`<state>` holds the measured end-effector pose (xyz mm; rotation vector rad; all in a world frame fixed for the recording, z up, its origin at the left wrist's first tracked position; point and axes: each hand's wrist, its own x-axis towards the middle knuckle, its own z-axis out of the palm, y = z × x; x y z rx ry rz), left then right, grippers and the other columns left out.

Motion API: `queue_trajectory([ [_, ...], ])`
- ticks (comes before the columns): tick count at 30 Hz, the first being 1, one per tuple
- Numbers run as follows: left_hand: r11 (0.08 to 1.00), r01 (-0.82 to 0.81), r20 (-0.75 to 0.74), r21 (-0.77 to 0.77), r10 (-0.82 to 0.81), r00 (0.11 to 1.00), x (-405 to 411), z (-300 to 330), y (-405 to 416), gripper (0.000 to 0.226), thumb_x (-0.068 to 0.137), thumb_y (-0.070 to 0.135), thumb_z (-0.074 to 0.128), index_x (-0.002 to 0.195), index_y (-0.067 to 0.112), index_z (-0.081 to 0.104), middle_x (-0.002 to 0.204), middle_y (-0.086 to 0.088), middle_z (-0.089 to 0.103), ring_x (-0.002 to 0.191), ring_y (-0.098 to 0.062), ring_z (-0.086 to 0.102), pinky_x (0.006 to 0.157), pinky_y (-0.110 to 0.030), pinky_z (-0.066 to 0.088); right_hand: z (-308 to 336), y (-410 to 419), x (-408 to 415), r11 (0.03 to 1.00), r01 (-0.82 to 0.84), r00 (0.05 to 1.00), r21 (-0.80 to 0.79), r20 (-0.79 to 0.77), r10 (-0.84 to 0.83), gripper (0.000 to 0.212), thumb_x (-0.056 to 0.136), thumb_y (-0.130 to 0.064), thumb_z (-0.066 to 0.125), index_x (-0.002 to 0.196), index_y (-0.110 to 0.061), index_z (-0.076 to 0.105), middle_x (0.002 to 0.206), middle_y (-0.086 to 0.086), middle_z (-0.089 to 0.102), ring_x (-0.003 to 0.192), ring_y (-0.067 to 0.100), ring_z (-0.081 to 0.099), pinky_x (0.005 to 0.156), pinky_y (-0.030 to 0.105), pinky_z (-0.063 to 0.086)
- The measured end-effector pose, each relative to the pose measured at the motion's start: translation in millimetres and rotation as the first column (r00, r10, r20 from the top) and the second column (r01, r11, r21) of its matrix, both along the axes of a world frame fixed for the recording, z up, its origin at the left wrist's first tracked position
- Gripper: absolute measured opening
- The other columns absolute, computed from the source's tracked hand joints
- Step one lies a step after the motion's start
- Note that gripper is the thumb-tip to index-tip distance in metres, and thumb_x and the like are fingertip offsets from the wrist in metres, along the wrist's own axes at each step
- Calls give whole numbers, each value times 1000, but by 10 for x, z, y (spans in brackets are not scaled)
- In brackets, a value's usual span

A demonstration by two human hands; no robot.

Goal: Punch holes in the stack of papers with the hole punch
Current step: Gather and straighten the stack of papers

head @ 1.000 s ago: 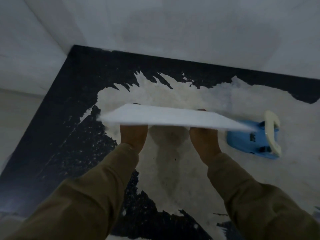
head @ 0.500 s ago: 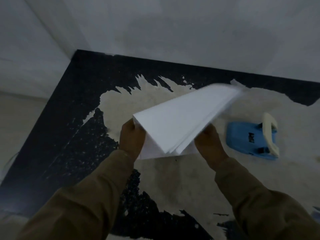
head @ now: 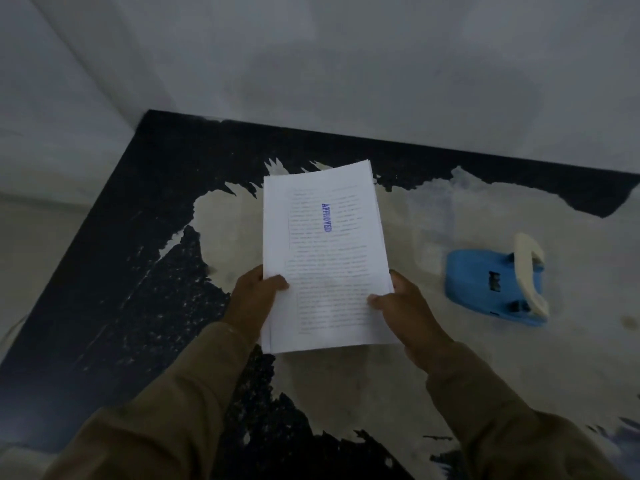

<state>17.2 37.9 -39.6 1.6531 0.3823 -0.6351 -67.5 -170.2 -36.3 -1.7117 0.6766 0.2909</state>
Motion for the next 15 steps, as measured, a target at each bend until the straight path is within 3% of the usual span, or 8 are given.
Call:
queue_trajectory([
  [1,1000,-11,-12,-28,11,1000,57,34,10,13,89,13,60,95,20,70,98,-3,74,89,-24,67,73,-35,56,13,-1,0,1000,8,1000,7,4,-8,27,87,-16,54,98,-40,60,105,-18,66,96,3,60,69,19,43],
  [4,994,-50,-60,-95,44,997,195,136,25,25,93,28,58,110,10,65,115,-18,68,105,-38,63,95,-54,50,23,7,-25,998,19,1000,54,-9,-18,29,86,-15,56,94,-42,64,102,-18,69,94,5,64,71,22,45],
  [8,999,-32,37,-12,32,999,199,149,-29,26,96,17,53,118,13,66,117,-13,69,102,-33,65,93,-49,52,14,17,-44,991,68,997,116,-34,-64,17,91,-29,55,96,-37,69,98,-9,76,86,12,71,75,31,55],
  [11,999,-19,44,-38,21,999,102,121,-79,28,97,18,52,122,15,66,116,-8,70,104,-29,66,93,-46,53,51,-51,38,986,137,990,90,-30,-135,17,94,-36,52,99,-29,67,96,-3,75,89,19,71,82,40,57],
  [15,1000,-13,116,24,10,993,139,55,-125,23,96,20,54,116,14,65,110,-6,71,96,-24,67,85,-36,54,104,-48,67,993,65,997,96,-50,-60,23,96,-35,50,113,-28,65,108,-3,72,98,17,68,89,40,54],
])
